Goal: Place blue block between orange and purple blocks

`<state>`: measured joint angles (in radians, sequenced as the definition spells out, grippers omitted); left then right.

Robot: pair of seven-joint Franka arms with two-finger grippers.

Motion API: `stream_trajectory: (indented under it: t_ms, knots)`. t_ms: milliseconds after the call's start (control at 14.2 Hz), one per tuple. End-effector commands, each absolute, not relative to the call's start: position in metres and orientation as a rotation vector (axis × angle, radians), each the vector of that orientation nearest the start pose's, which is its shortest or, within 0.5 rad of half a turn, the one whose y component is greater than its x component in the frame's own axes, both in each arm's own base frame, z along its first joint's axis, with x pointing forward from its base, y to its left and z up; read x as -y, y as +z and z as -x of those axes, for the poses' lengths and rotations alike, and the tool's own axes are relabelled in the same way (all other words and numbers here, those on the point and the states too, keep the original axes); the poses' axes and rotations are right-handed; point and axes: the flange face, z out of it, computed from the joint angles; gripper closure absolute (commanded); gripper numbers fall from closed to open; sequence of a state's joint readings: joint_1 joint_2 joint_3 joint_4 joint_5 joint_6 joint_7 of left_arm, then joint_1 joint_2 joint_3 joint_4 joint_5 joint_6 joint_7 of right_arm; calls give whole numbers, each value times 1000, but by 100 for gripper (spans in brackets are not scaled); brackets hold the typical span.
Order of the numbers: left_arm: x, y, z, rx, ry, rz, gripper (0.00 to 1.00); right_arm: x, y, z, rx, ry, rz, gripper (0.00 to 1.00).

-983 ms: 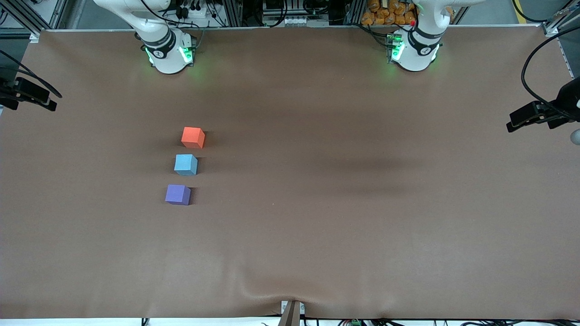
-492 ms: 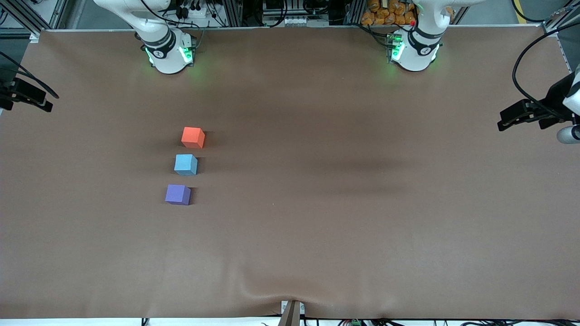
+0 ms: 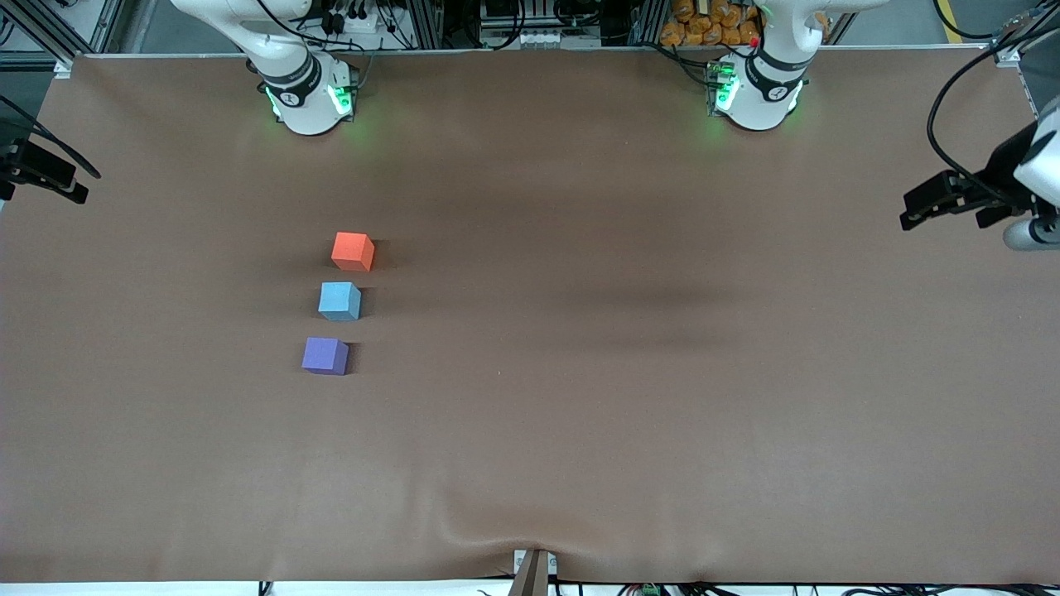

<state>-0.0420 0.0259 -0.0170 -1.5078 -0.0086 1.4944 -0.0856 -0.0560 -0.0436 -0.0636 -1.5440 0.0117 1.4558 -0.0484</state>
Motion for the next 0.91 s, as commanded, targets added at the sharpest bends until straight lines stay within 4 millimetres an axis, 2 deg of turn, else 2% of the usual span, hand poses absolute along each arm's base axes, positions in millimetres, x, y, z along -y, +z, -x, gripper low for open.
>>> stream_trajectory:
  t_ms: [0, 421, 843]
  knots:
    - [28, 636, -525, 56, 41, 3123, 0, 64, 655, -528, -127, 64, 3130, 0]
    - [31, 647, -539, 28, -19, 3125, 0, 61, 654, -528, -112, 71, 3129, 0]
    - [33, 641, -544, 25, -2, 3126, 0, 60, 654, -529, -110, 74, 3129, 0]
